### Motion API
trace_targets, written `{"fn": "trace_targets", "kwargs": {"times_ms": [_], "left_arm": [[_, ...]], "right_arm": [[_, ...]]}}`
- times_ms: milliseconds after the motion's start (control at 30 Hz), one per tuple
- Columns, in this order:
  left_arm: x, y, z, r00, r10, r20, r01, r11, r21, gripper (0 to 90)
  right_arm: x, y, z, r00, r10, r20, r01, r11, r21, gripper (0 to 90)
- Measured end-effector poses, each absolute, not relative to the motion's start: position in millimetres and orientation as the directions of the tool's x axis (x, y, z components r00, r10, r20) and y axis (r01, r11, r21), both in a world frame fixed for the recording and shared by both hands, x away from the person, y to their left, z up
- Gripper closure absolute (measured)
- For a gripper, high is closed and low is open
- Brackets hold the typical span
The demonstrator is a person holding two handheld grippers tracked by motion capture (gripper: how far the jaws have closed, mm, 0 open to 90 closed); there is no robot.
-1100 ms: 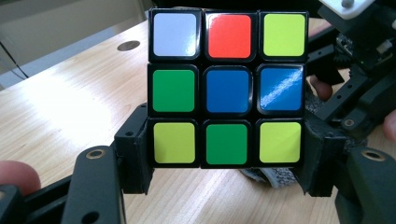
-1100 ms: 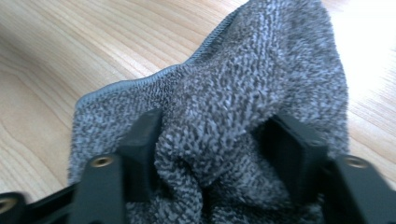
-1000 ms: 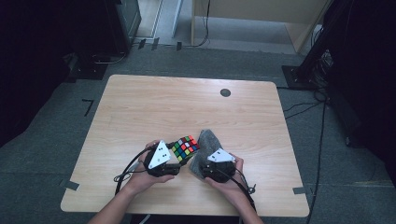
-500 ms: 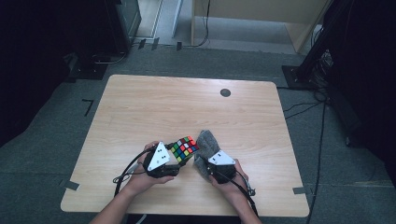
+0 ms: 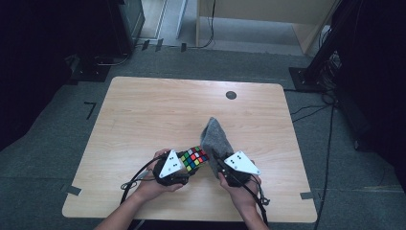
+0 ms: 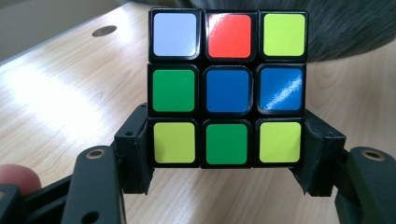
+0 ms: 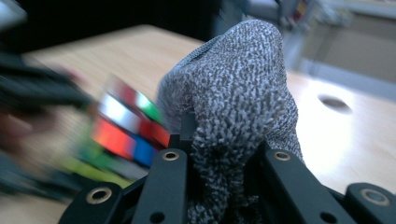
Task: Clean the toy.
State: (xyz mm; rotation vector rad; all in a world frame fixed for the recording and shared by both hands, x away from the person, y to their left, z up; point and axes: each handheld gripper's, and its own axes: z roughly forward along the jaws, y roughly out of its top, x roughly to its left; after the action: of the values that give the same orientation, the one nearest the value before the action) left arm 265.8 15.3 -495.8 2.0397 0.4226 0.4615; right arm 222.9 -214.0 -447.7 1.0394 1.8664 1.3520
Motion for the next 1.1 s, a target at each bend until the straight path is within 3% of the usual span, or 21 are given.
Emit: {"fn": "trace_targets", "kwargs": {"times_ms": [100, 167, 433, 667, 767, 833, 967, 1100], "left_arm": [[264, 12, -496, 0.880, 0.452, 0.143, 0.094, -0.462, 0.882, 34.3], [262, 12, -493, 0.890, 0.435, 0.139, 0.079, -0.446, 0.892, 34.4], [253, 17, -488, 0.890, 0.432, 0.143, 0.065, -0.432, 0.900, 34.4], [261, 24, -487, 0.892, 0.442, 0.099, 0.092, -0.392, 0.915, 34.4], [263, 28, -487, 0.889, 0.448, 0.095, 0.095, -0.383, 0.919, 34.4], [264, 27, -488, 0.889, 0.447, 0.096, 0.095, -0.385, 0.918, 34.4], [264, 24, -489, 0.889, 0.446, 0.104, 0.093, -0.398, 0.913, 34.4], [262, 23, -489, 0.890, 0.439, 0.123, 0.083, -0.420, 0.904, 34.4]], "right_arm": [[217, -204, -437, -0.620, 0.778, 0.102, 0.239, 0.063, 0.969, 77.4], [215, -198, -435, -0.635, 0.764, 0.113, 0.261, 0.074, 0.963, 77.3], [220, -212, -451, -0.563, 0.811, 0.157, 0.327, 0.044, 0.944, 77.2], [228, -218, -454, -0.537, 0.839, 0.088, 0.353, 0.128, 0.927, 76.0], [230, -221, -454, -0.521, 0.846, 0.112, 0.370, 0.106, 0.923, 76.0], [228, -221, -452, -0.540, 0.830, 0.139, 0.352, 0.073, 0.933, 76.0], [219, -209, -447, -0.627, 0.774, 0.092, 0.275, 0.110, 0.955, 75.1], [218, -209, -449, -0.624, 0.776, 0.096, 0.297, 0.122, 0.947, 75.1]]}}
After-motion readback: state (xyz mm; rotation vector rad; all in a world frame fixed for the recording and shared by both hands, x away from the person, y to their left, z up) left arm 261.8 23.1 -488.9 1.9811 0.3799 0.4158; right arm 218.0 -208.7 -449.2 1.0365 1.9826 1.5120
